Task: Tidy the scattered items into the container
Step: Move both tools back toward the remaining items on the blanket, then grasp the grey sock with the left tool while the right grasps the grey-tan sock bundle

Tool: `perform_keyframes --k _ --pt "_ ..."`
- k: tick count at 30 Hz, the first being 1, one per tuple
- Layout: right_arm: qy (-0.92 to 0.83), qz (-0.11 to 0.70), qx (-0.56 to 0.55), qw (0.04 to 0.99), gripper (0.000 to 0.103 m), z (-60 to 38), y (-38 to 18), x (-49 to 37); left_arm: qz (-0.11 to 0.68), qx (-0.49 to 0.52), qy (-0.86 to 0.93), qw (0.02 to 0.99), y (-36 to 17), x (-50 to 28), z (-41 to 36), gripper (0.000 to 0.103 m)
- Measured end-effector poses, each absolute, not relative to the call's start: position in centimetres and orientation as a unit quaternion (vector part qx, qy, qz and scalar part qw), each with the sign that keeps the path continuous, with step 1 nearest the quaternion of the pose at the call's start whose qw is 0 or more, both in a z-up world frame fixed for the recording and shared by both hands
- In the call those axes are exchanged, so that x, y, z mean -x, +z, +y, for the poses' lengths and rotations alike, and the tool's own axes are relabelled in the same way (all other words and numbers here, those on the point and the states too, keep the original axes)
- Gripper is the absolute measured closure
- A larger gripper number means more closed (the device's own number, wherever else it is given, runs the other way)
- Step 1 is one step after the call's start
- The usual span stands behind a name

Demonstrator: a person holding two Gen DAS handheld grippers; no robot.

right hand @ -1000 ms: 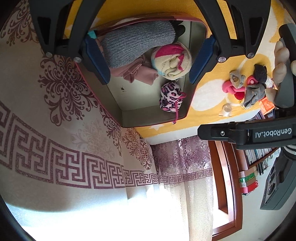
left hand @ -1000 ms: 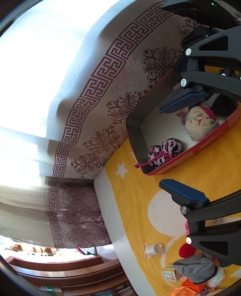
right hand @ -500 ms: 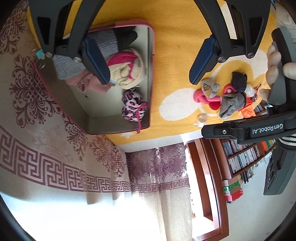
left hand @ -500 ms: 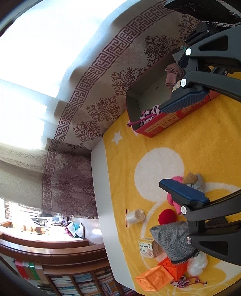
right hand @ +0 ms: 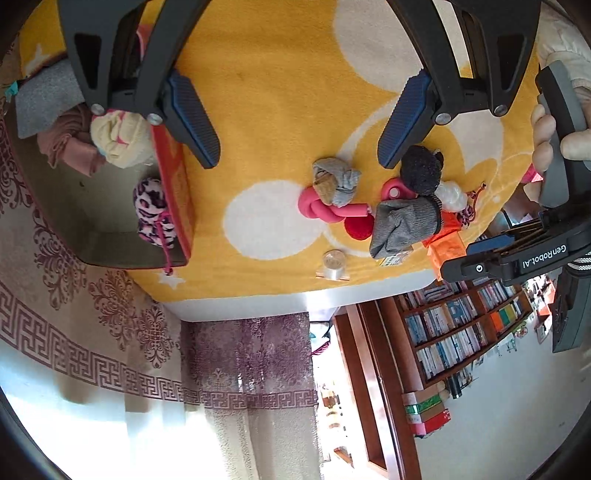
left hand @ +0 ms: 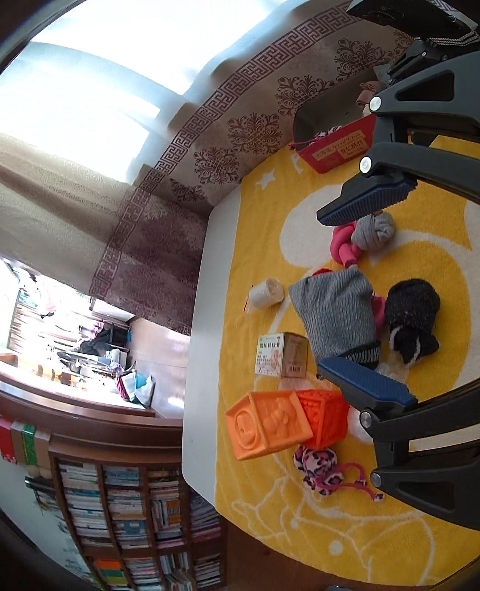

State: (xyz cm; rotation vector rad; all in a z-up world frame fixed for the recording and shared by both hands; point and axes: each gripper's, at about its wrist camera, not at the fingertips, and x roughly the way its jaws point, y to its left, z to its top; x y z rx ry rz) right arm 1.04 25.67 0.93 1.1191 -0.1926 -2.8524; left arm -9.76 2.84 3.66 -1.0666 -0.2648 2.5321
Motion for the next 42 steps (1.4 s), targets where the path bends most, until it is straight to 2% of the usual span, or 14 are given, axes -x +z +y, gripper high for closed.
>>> perform_keyframes --k 9,21,22,24,26,28,31,33,42 --pt "-0.892 -0.086 -0.442 0.047 0.013 23.4 -1.3 3.2 -0.131 0.389 0.900 0.147 1.3 10.9 -1.8 0.028" --pt "-0.889 -0.065 -0.453 0.009 0.014 22.7 -3.4 7.2 -0.145 0.405 0.891 0.142 -0.5 11.3 -2.8 0.028" --pt "-0.888 -0.065 -0.454 0.012 0.015 22.7 -3.6 7.5 -0.144 0.406 0.891 0.142 -0.6 11.3 -2.8 0.028" --pt "-0.886 -0.061 -0.460 0.013 0.026 22.5 -4.3 8.0 -0.142 0.409 0.890 0.141 -0.9 11.4 -2.6 0.028" --pt "-0.885 -0.059 -0.462 0.022 0.045 22.3 -4.9 8.2 -0.142 0.412 0.889 0.142 -1.1 11.6 -2.4 0.028" --pt "-0.889 -0.053 -0.454 0.032 0.055 21.7 -5.1 7.9 -0.143 0.412 0.887 0.150 -1.3 11.7 -2.0 0.028" --pt "-0.899 -0.019 -0.436 0.022 0.055 20.8 -5.1 7.3 -0.139 0.410 0.886 0.165 -1.5 11.7 -0.9 0.028" --pt "-0.902 -0.016 -0.430 0.023 0.055 20.7 -5.1 7.1 -0.129 0.412 0.884 0.177 -1.7 11.7 0.1 0.017" --pt "-0.909 -0.057 -0.411 0.035 0.055 22.0 -4.3 6.7 -0.071 0.433 0.878 0.191 -1.1 12.5 5.3 0.017"
